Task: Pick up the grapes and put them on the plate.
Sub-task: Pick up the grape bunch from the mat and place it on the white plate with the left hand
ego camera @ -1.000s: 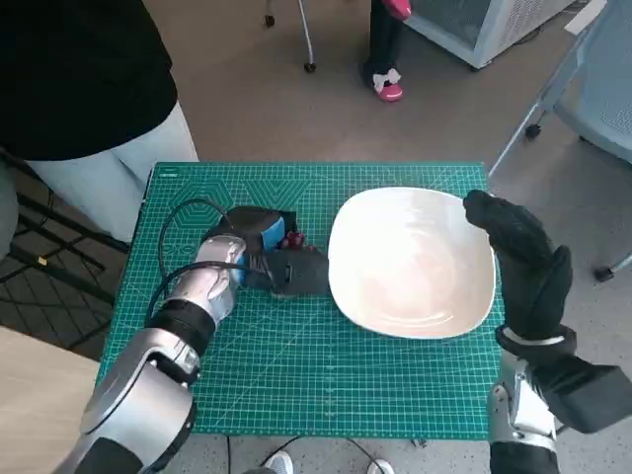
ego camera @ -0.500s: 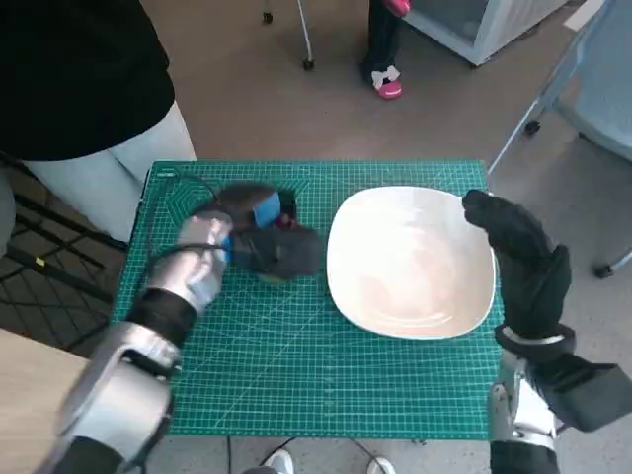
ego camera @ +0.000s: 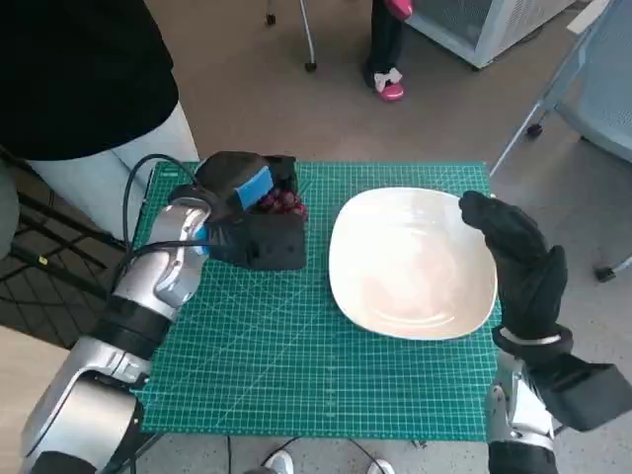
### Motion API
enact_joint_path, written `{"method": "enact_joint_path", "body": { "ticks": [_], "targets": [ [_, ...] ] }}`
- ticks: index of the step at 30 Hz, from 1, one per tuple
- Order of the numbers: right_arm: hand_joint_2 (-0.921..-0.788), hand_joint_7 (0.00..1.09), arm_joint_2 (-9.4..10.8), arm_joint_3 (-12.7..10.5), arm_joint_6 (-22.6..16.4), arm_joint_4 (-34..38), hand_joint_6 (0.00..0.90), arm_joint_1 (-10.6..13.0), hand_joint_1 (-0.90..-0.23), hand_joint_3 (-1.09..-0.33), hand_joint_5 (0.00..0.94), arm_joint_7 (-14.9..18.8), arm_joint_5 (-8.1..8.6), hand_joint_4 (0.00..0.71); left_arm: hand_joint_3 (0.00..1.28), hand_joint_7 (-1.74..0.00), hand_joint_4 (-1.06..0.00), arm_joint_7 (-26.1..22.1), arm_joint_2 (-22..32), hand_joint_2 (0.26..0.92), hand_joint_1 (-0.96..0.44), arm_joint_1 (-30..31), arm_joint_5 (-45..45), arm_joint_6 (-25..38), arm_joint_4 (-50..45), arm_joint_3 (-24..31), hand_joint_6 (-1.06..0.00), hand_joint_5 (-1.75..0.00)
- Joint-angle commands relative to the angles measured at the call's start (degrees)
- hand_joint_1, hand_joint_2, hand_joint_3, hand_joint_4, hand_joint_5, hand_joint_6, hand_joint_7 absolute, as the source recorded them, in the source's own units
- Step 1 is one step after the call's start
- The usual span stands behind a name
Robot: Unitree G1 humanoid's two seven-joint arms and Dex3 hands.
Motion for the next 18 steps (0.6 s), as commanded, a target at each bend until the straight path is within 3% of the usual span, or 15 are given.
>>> {"method": "enact_joint_path", "body": {
  "ticks": [1,18],
  "targets": [
    [-0.921,0.27,0.2,0.0,-0.1,1.0,0.128,0.5,-0.623,-0.868,0.000,-0.3,-0.63,0.385,0.11,-1.20,-0.62,-1.5,0.3,0.921,0.00,0.0,0.0,0.6,-2.7,0.6,-0.60,-1.22],
    [-0.921,0.27,0.0,-0.1,-0.1,-0.1,0.130,1.1,-0.623,-0.866,0.001,-0.8,-0.54,0.387,0.13,-1.08,-0.57,-8.7,-2.4,0.920,0.00,-1.7,-1.0,2.4,-15.0,1.2,-0.62,-1.37]
  ]
}}
